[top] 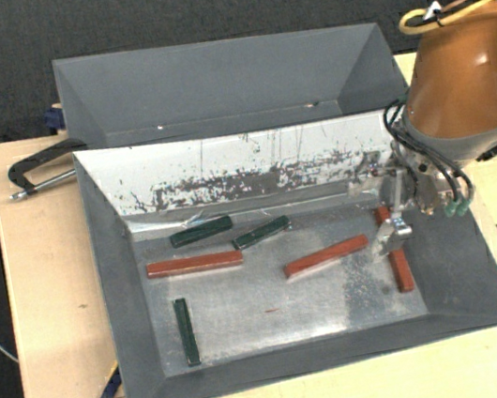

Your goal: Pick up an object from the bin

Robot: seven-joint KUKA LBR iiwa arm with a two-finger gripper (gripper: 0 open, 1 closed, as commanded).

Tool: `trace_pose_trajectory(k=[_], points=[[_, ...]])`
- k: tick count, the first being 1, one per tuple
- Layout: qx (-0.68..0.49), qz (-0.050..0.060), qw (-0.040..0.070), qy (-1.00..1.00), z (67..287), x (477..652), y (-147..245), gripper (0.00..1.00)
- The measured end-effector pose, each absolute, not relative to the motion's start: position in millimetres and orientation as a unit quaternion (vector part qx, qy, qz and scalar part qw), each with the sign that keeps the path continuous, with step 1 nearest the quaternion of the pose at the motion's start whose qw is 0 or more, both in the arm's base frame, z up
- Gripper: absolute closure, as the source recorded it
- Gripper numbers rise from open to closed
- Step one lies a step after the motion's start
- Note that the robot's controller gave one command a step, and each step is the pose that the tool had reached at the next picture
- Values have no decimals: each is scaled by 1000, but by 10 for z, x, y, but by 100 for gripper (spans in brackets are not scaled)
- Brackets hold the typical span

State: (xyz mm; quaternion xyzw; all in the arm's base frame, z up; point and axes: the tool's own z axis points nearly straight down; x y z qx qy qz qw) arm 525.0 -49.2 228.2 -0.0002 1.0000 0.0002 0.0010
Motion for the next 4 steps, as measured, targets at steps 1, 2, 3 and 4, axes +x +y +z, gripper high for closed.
trace_pose_trajectory(k=[1,2,3,4], points=[[-26,0,4,1000,1772,5409,-434,0],[-37,0,3,999,1068,5232,-217,0],[0,2,-2,1000,775,5720,-266,100],[0,2,-2,1000,775,5721,-266,100]])
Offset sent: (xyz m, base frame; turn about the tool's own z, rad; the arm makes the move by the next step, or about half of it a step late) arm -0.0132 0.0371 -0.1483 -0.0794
